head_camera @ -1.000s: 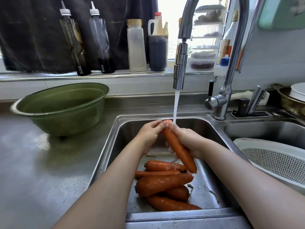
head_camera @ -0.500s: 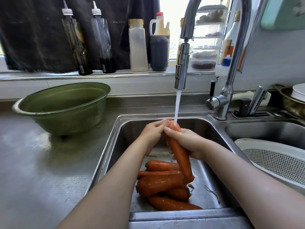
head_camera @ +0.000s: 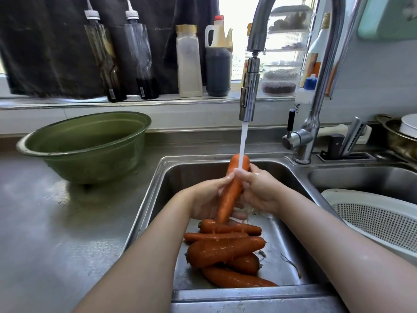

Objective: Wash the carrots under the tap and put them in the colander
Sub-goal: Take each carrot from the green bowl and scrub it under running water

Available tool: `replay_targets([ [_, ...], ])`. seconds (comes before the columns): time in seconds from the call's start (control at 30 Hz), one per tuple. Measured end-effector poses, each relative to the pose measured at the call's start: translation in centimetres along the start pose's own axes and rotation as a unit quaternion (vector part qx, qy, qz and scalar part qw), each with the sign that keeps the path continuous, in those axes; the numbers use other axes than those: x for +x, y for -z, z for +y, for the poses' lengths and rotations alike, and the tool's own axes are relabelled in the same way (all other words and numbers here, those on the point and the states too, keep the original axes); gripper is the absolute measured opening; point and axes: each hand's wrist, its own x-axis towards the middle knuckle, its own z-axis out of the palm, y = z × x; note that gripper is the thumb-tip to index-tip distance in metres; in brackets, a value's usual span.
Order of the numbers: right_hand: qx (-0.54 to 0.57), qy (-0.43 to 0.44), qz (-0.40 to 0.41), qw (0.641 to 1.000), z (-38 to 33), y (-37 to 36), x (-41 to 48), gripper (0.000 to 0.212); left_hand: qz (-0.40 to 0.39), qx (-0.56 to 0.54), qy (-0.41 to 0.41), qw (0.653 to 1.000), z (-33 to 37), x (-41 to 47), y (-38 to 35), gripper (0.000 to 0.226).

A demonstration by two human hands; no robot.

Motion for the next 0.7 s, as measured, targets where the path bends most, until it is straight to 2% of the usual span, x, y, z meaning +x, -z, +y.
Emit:
replay_targets([
  [0.1, 0.009, 0.013, 0.023, 1.000, -0.6, 0.6, -0.3, 0.090, 0.036, 0.063, -0.025, 0.997, 0.1, 0.1, 0.1, 0.065],
  [0.2, -0.048, 0.021, 0.065, 0.997, -0.5, 0.9, -0.5, 0.093, 0.092, 0.121, -0.042, 0.987, 0.0, 0.3, 0.8, 0.071],
  [0.3, -0.127, 0.035, 0.102, 0.986, -0.1, 0.9, -0.3, 0.083, 0.149, 0.199, -0.047, 0.967, 0.0, 0.4, 1.4, 0.078],
  [0.37, -0.175, 0.030, 0.097, 0.979, 0.0, 0.5, -0.2, 0.070, 0.184, 0.233, -0.046, 0.954, -0.1, 0.5, 1.6, 0.080],
  [0.5, -0.273, 0.044, 0.083, 0.957, 0.2, 0.2, 0.3, 0.041, 0.175, 0.234, -0.014, 0.956, 0.1, -0.2, 2.4, 0.073],
  [0.57, -0.267, 0.043, 0.100, 0.958, 0.4, 0.5, 0.7, 0.041, 0.150, 0.230, -0.006, 0.962, 0.1, -0.6, 2.6, 0.066],
  [0.7, -0.223, 0.028, 0.117, 0.967, 0.2, 1.1, 0.7, 0.043, 0.140, 0.315, -0.054, 0.937, 0.0, -0.1, 2.7, 0.057],
])
